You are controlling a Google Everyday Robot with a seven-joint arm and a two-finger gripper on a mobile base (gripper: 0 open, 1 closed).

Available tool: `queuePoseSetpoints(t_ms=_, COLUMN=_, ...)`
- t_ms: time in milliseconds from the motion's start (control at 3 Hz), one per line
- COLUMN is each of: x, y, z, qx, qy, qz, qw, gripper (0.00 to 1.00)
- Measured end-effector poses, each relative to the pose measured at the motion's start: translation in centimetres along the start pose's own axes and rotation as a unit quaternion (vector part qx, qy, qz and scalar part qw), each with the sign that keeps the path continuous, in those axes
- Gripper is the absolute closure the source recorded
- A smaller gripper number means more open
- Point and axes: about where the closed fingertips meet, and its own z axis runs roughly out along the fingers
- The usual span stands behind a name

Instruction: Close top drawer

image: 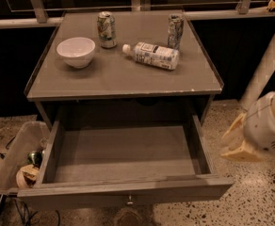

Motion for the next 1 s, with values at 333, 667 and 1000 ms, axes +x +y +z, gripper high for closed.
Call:
queuePoseSetpoints(t_ms=333, x=0.2, y=0.2, z=0.9, qx=0.001, qy=-0.005, qz=0.0, qw=1.0, gripper=0.88)
queuePoseSetpoints(t_ms=667, x=0.2, y=0.2, z=0.9, qx=0.0, qy=-0.004, qz=0.0, qw=1.0, gripper=1.0)
queuePoseSetpoints(t_ms=1000, x=0.7, y=0.9, z=2.9, qx=-0.016, qy=-0.014, qz=0.023, qw=0.9995, gripper=1.0)
